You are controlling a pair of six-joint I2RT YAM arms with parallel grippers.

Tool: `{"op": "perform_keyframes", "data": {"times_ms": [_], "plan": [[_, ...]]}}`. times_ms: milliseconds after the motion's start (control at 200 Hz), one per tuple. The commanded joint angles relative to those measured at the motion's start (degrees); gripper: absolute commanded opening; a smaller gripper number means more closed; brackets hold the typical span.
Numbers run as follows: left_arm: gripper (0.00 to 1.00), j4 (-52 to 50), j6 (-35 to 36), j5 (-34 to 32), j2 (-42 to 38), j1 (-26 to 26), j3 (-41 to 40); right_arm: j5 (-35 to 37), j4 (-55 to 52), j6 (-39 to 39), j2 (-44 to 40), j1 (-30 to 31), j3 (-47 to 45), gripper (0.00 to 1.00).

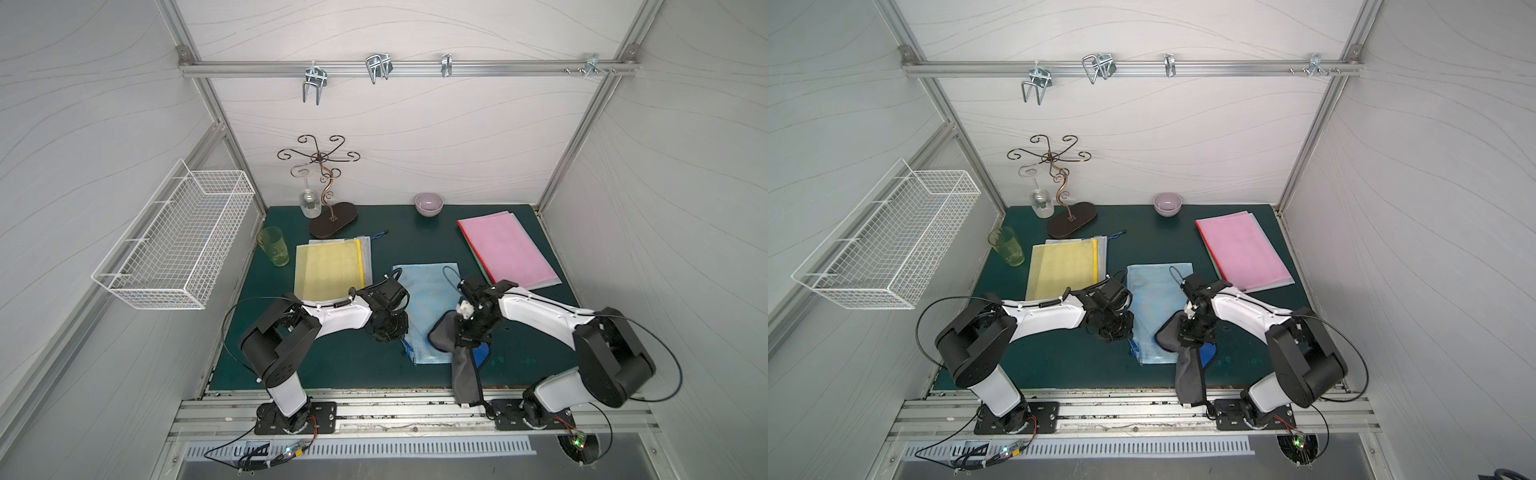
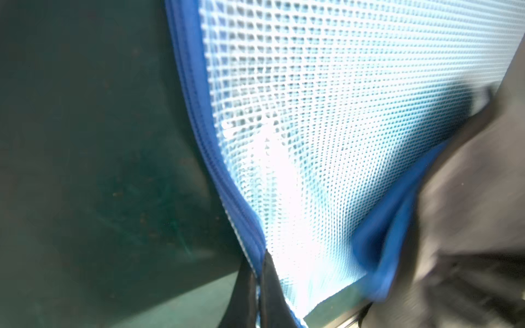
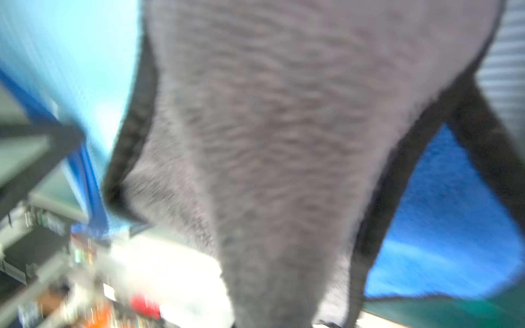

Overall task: Wipe the document bag
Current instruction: Wipe the dirt from the document bag, then place the document bag.

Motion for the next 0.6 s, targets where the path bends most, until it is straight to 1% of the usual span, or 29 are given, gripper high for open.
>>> {"op": "perform_keyframes", "data": {"times_ms": [0, 40, 150, 265, 360, 375, 395, 490, 500, 515, 525, 545, 595], "plan": [[0.00, -0.30, -0.11, -2.74, -2.34, 0.75, 0.94, 11.26, -4.49, 5.11, -5.53, -5.57, -0.76, 0.00], [0.00, -1.21, 0.28, -3.47, -3.43, 0.99, 0.98, 13.52, -5.33, 5.51, -6.88, -6.76, -0.36, 0.00], [0.00, -2.71, 0.88, -4.67, -6.83, 2.45, 0.48, 16.70, -5.90, 5.86, -9.38, -9.58, -0.40, 0.00], [0.00, -4.86, 1.74, -6.60, -9.99, 4.54, 0.28, 16.43, -5.69, 4.39, -7.78, -11.43, -1.22, 0.00], [0.00, -6.32, 2.09, -8.15, -14.34, 6.48, -0.07, 15.11, -3.64, 3.87, -8.00, -12.09, -4.00, 0.01], [0.00, -6.47, 2.15, -8.30, -15.04, 6.73, -0.08, 14.53, -3.18, 3.60, -7.85, -12.08, -4.27, 0.04], [0.00, -6.72, 2.29, -8.36, -15.88, 7.05, 0.08, 13.66, -2.54, 2.93, -7.68, -12.05, -4.67, 0.11], [0.00, -8.55, 3.28, -8.02, -18.83, 7.61, 2.63, 9.99, -1.65, 0.47, -6.37, -12.16, -5.00, 0.59], [0.00, -8.86, 3.43, -8.04, -19.09, 7.61, 3.00, 9.63, -1.53, 0.39, -6.47, -12.09, -5.06, 0.63], [0.00, -9.22, 3.68, -7.97, -19.42, 7.53, 3.60, 8.96, -1.41, 0.03, -6.73, -12.13, -5.18, 0.66], [0.00, -9.45, 3.68, -7.96, -19.63, 7.54, 3.97, 8.65, -1.40, 0.03, -6.89, -12.11, -5.24, 0.71], [0.00, -9.76, 3.83, -7.74, -20.12, 7.56, 4.77, 8.24, -1.33, -0.17, -7.42, -12.06, -5.25, 0.74], [0.00, -9.98, 3.70, -6.93, -21.39, 7.52, 6.50, 7.72, -1.26, -0.37, -9.49, -11.96, -5.74, 0.75]]}}
